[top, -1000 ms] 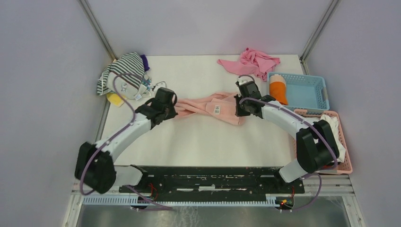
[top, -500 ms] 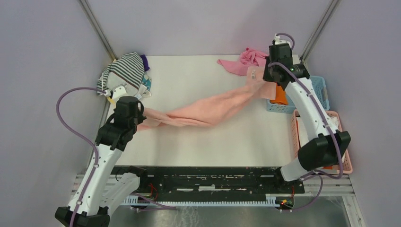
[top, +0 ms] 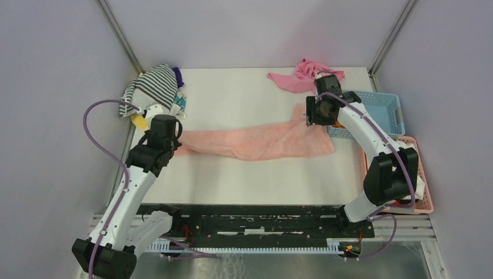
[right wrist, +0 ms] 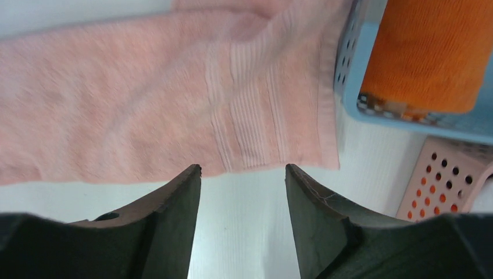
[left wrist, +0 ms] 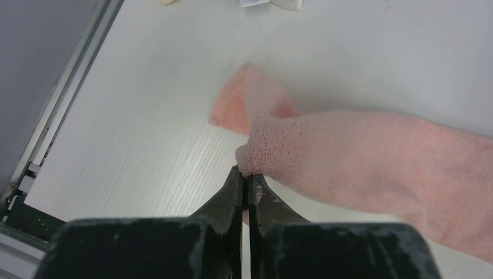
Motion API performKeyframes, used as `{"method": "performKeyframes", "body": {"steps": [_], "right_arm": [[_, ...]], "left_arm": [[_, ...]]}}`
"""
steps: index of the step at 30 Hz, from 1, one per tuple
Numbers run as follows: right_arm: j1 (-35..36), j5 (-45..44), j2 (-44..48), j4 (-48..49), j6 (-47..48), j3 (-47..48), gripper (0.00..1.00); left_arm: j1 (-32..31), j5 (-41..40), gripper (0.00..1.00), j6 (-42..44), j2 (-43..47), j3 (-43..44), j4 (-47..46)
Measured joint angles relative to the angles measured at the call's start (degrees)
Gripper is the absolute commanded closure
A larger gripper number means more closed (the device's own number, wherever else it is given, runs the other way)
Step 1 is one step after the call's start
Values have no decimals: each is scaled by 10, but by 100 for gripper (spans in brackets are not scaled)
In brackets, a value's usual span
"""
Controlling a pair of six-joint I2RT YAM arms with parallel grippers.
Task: Roll the towels
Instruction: Flatten out the towel at the center of the board.
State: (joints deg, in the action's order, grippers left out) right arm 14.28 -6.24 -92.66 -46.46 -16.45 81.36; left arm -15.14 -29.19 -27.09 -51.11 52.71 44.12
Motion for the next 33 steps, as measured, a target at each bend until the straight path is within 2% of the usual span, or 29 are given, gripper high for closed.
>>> {"method": "performKeyframes", "body": {"steps": [5, 8, 11, 17, 22, 33], "right_arm": [[11, -34, 66, -7, -11, -123, 42], [5, -75, 72, -9, -21, -158, 42], [-12, -98, 70, 0, -31, -178, 42], [-33, -90, 52, 45, -52, -207, 46], [-32, -77, 27, 70, -66, -218, 53], [-33, -30, -17, 104, -92, -250, 55]], "left_arm": [[5, -45, 97, 13, -22, 23, -2], [7, -73, 97, 21, -31, 25, -6], [13, -98, 97, 23, -31, 25, -5], [32, -128, 97, 23, -25, 17, -9], [38, -126, 97, 23, -24, 8, -14], [52, -109, 97, 24, -24, 3, -25]]}}
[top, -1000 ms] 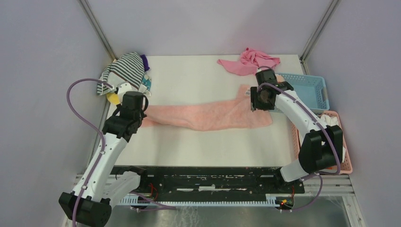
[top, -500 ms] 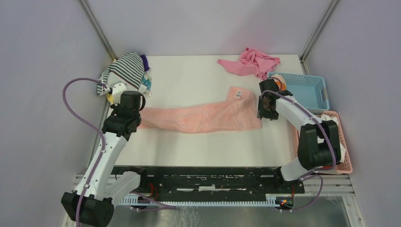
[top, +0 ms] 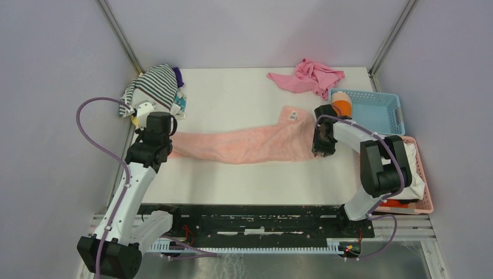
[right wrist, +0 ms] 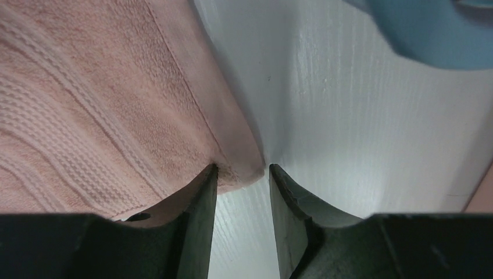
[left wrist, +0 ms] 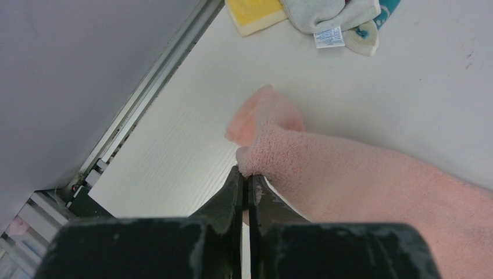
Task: Roll the towels
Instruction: Flatten out the towel at the center of the board.
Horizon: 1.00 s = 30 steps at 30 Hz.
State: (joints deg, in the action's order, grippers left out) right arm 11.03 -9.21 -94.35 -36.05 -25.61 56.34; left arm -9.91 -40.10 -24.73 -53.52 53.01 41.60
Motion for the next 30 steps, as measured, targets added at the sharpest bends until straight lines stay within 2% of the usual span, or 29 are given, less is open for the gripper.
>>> {"method": "performKeyframes", "body": {"steps": [2, 7, 13, 17, 24, 30], "right_arm": [[0, 2, -13, 4, -5, -5, 59], [-2, 23, -21, 13, -19, -3, 87], [-2, 16, -7, -13, -17, 7, 99], [-5, -7, 59, -85, -6, 75, 100], [-30, -33, 201, -178, 30, 296, 100], [-33, -45, 306, -285, 61, 399, 100]], "left_arm": [[3, 2, 97, 0, 0, 0, 0], [11, 2, 97, 0, 0, -2, -2], [29, 3, 97, 0, -5, 3, 1], [45, 9, 97, 0, -14, 46, 11], [55, 17, 97, 0, -14, 211, 43], [56, 15, 96, -1, 45, 326, 85]]}}
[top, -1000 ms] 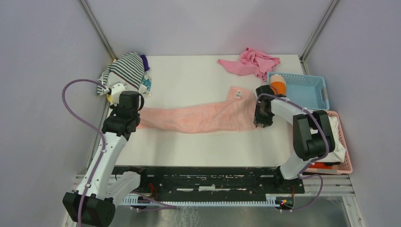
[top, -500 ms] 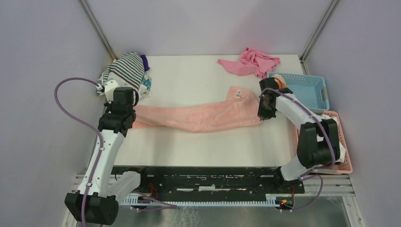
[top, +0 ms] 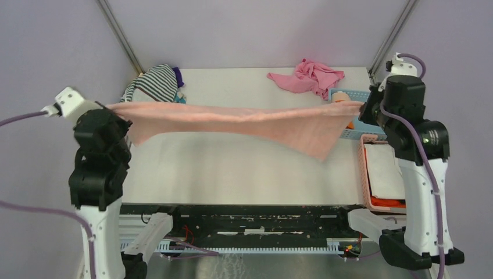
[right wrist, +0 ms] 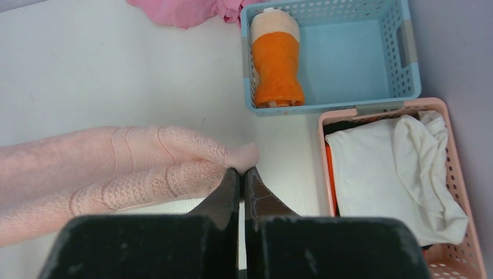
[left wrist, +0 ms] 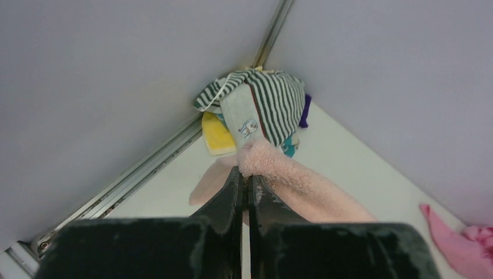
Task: Roll the towels
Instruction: Flatten out the towel at the center of the board.
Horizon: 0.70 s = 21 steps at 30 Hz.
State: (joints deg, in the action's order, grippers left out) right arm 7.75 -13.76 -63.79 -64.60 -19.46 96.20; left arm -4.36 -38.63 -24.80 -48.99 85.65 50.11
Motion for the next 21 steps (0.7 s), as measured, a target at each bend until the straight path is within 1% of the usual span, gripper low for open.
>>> {"method": "performKeyframes", "body": {"steps": [3, 7, 9, 12, 14, 16, 18, 21], "right_arm": [[0, -1, 33, -43, 12, 32, 100], [0, 3, 70, -89, 22, 51, 100], [0, 10, 84, -105, 25, 52, 100], [0, 16, 80, -107, 31, 35, 100], [0, 21, 64, -100, 33, 7, 100], [0, 27, 25, -89, 35, -21, 100], [0, 32, -34, -63, 39, -42, 100], [0, 36, -157, -4, 47, -52, 100]], "left_arm": [[0, -5, 95, 0, 54, 38, 25], [0, -9, 93, 0, 124, 64, 44], [0, -7, 92, 0, 145, 58, 47], [0, 2, 92, 0, 144, 15, 47], [1, 14, 92, 0, 121, -26, 47], [1, 27, 92, 0, 72, -78, 37], [1, 37, 92, 0, 17, -124, 23], [3, 55, 94, 0, -97, -182, -7]]}}
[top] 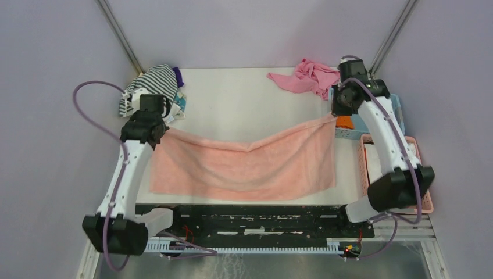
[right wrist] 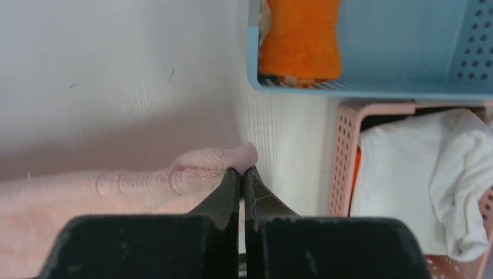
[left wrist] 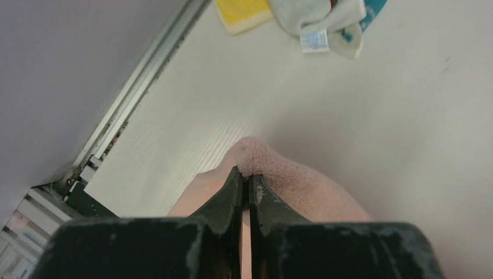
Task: Roll the towels
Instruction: Flatten out the towel at the center of the board, then fold the towel at the center of the board.
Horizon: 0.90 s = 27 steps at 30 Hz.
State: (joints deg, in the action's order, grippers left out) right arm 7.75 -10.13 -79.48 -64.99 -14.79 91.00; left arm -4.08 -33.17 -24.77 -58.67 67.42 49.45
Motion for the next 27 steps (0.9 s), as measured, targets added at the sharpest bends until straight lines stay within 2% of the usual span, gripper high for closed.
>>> {"method": "performKeyframes", "body": {"steps": [3, 6, 10, 13, 16, 21, 27], "right_arm": [[0, 2, -125, 49, 11, 18, 100], [-1, -1, -234, 82, 21, 57, 100], [-11, 1, -316, 103, 29, 110, 100], [-25, 11, -345, 116, 30, 136, 100], [-35, 26, -348, 118, 31, 139, 100], [-43, 37, -344, 117, 31, 130, 99], [-54, 41, -280, 107, 25, 49, 99]], "left_arm": [[19, 41, 97, 0, -105, -9, -28], [63, 101, 97, 0, -202, 7, -65], [133, 190, 97, 0, -308, 43, -100], [177, 247, 97, 0, -361, 66, -111], [202, 289, 97, 0, -373, 69, -111], [209, 315, 95, 0, -370, 72, -105], [226, 317, 93, 0, -315, 47, -93]]}}
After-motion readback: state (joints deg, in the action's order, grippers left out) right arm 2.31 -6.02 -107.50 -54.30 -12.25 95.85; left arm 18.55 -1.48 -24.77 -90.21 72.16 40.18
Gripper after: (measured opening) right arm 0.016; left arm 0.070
